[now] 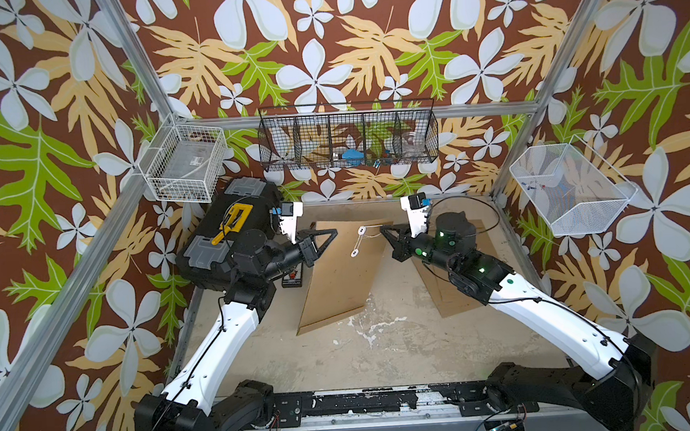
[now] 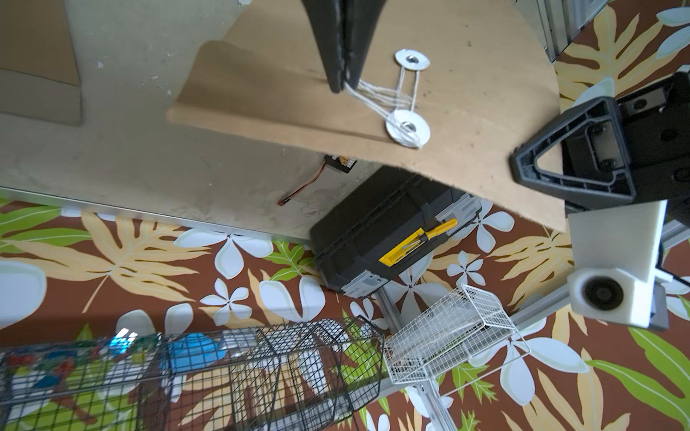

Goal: Close the mouth of the file bag
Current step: Close the file bag.

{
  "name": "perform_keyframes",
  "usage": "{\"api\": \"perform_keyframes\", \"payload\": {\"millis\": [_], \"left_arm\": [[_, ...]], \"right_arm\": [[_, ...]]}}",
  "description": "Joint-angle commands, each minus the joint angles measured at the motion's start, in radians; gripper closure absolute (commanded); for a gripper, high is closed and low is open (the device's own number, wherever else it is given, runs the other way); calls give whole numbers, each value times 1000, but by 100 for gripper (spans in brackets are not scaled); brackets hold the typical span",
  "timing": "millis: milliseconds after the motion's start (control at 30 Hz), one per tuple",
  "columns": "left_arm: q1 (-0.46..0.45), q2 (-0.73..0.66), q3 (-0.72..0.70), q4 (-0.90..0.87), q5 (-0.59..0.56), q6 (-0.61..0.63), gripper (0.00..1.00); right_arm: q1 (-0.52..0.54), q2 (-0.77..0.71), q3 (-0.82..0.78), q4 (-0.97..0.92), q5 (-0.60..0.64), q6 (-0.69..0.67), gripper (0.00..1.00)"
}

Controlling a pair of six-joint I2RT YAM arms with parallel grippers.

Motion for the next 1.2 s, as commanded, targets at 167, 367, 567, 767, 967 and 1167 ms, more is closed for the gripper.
{"api": "perform_keyframes", "payload": {"millis": [167, 367, 567, 767, 967, 1167], "left_arm": [[-1, -13, -4, -10, 20, 19, 100], [-1, -16, -3, 2, 46, 11, 100], [-16, -20, -10, 6, 70, 9, 100], [-33, -13, -7, 8, 67, 10, 100], [-58, 9, -2, 16, 50, 9, 100], [-64, 17, -8, 22, 36, 10, 100]], "right_arm": [[-60, -18, 38, -53, 62, -46, 100], [-60, 3, 72, -86, 116, -80, 100], [-59, 42, 117, -86, 92, -73, 100], [-42, 83, 173, -86, 73, -62, 100], [10, 115, 218, -81, 81, -62, 100], [74, 142, 261, -80, 86, -61, 100]]}}
